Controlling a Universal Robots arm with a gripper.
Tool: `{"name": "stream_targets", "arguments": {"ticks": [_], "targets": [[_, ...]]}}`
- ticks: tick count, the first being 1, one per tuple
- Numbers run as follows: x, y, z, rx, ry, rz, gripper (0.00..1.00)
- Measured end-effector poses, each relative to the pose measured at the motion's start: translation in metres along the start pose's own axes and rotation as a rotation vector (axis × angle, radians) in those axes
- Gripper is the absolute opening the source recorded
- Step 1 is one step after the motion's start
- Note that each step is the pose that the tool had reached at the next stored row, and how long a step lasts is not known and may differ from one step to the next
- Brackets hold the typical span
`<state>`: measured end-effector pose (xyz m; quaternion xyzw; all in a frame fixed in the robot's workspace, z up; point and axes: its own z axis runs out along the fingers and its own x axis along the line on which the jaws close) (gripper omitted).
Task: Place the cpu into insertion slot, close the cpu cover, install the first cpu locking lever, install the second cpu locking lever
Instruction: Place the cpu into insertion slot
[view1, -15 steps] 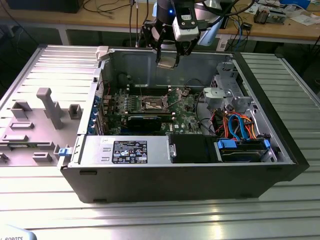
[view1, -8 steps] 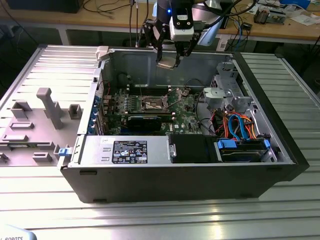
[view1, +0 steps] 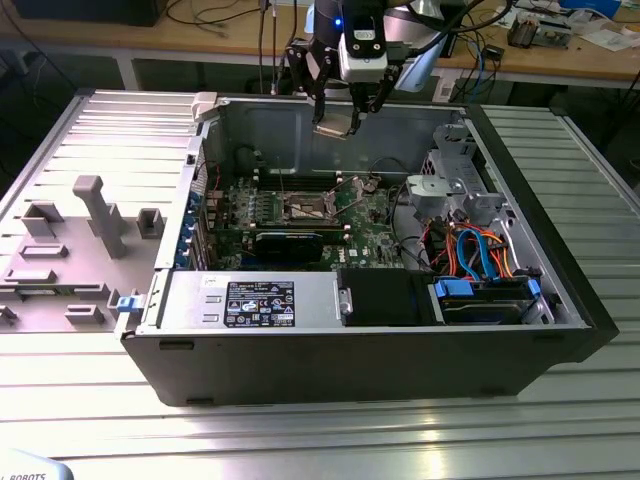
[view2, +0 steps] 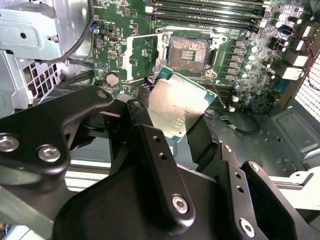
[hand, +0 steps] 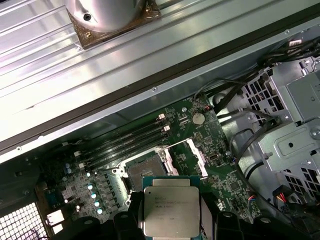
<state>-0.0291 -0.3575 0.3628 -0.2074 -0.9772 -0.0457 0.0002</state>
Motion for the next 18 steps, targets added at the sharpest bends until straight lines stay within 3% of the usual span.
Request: {"name": "stream_targets", "arguments": {"ticks": [10, 18], "targets": [[0.0, 0.0, 0.0, -0.0003, -0.0016, 0.017, 0.54], [0.0001, -0.0001, 0.0007, -0.0022, -0.0103, 0.115, 0.54]]}}
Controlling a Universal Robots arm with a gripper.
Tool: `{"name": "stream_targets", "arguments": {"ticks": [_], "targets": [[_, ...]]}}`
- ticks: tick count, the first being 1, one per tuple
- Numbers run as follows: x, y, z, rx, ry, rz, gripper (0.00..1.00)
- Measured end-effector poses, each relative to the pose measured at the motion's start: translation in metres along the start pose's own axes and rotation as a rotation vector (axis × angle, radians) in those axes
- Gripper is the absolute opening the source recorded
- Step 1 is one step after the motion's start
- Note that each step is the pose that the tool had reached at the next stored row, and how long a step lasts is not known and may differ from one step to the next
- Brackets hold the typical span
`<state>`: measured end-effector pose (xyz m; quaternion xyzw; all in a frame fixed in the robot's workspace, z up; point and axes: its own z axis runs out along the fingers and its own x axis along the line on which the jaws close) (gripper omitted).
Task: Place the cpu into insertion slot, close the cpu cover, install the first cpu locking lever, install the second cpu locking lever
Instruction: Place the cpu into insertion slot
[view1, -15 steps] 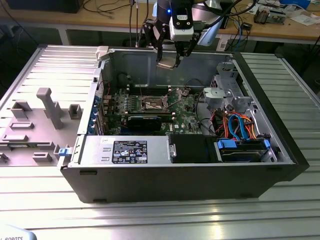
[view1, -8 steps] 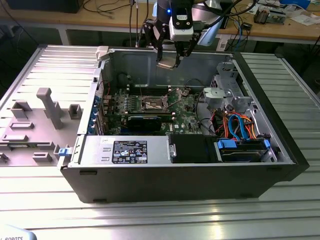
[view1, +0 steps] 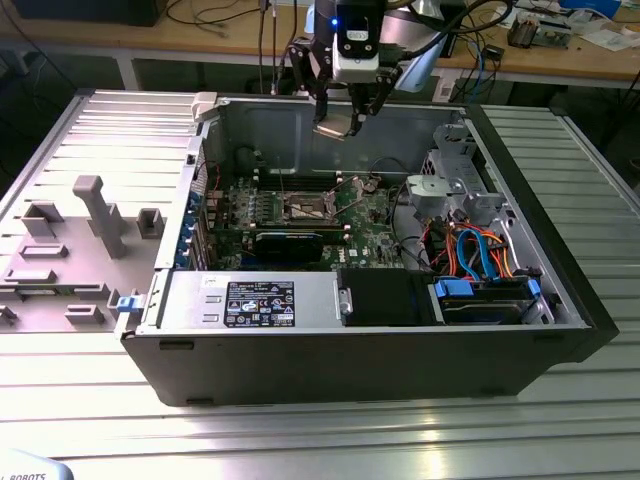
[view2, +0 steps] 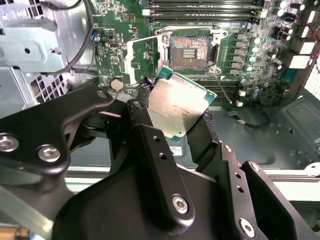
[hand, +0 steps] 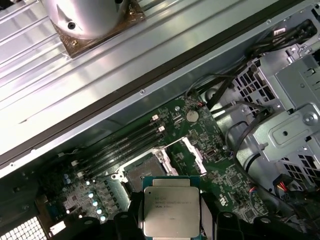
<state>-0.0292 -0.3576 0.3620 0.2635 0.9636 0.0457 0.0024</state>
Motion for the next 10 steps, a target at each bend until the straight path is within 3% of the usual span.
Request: {"name": "stream_targets", "arguments": {"ticks": [2, 10], "targets": [[0.0005, -0.0003, 0.0, -0.0003, -0.0016, 0.018, 0.54], [0.0005, -0.0003, 0.0, -0.0004, -0.0019, 0.02, 0.54]]}}
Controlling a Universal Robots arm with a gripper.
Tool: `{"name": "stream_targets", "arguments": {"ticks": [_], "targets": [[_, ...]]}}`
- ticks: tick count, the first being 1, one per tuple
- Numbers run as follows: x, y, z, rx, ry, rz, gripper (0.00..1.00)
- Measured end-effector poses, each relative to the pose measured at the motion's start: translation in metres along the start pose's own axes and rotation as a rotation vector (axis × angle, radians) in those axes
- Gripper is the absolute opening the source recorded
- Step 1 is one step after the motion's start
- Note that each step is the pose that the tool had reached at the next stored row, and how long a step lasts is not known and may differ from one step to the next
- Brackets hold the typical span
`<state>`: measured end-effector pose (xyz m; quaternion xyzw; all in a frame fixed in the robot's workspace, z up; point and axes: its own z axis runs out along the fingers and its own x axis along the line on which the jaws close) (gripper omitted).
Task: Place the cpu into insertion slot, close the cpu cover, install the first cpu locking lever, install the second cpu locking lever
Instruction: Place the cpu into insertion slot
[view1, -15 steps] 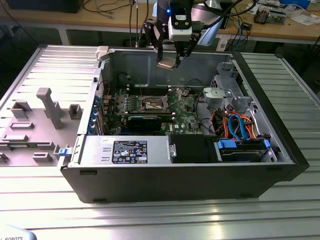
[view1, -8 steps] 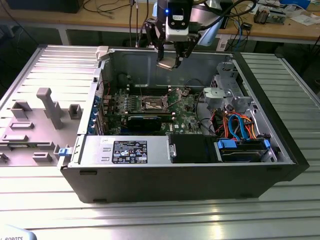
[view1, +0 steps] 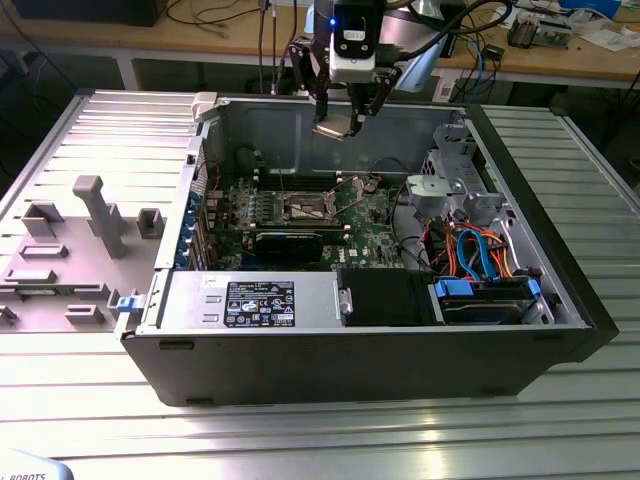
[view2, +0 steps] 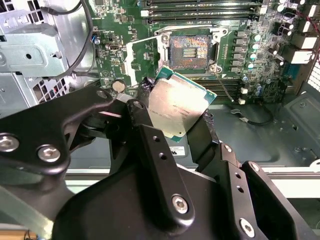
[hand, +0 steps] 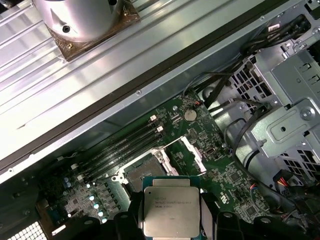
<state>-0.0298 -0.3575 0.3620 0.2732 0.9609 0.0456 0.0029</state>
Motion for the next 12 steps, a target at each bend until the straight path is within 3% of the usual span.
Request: {"name": "stream_targets", "arguments": {"ticks": [2, 8, 12], "targets": [[0.0003, -0.0002, 0.0, -0.0002, -0.0009, 0.01, 0.54], [0.0006, -0.0006, 0.0014, -0.0017, -0.0083, 0.093, 0.54], [0.0014, -0.001, 0.0015, -0.0019, -0.0092, 0.104, 0.54]]}}
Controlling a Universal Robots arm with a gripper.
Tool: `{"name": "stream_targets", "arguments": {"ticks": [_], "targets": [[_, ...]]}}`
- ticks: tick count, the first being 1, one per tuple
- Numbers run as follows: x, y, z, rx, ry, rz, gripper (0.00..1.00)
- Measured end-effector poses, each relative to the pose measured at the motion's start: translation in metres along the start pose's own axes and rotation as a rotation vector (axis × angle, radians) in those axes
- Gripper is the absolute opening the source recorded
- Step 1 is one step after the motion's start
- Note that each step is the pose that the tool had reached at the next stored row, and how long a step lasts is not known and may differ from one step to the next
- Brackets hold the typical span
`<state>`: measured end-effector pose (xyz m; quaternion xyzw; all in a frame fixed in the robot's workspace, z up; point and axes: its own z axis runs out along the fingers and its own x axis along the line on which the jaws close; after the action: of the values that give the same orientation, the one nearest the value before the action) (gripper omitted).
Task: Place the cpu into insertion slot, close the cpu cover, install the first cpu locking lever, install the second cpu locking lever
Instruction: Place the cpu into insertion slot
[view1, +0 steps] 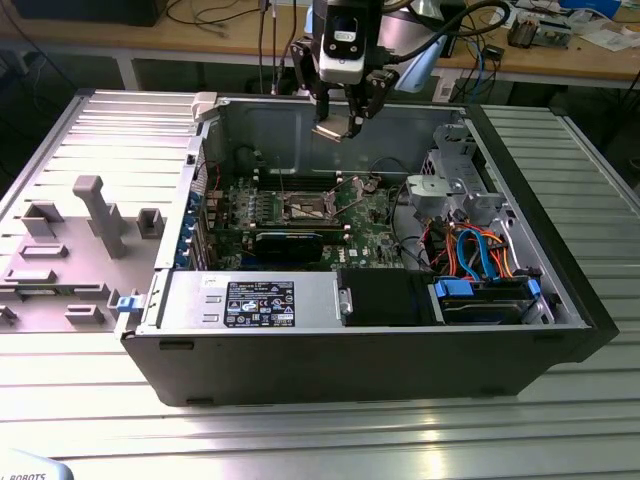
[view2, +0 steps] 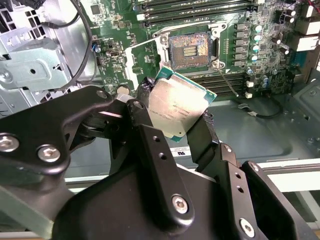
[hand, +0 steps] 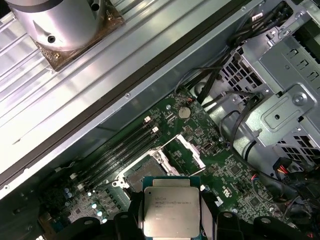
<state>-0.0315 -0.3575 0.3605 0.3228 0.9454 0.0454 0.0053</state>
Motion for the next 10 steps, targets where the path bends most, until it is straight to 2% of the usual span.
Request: {"name": "stream_targets", "arguments": {"ticks": [8, 10], "targets": [[0.0, 0.0, 0.0, -0.0002, -0.0003, 0.004, 0.54], [0.0001, -0.0001, 0.0002, -0.0006, -0.0021, 0.024, 0.54]]}}
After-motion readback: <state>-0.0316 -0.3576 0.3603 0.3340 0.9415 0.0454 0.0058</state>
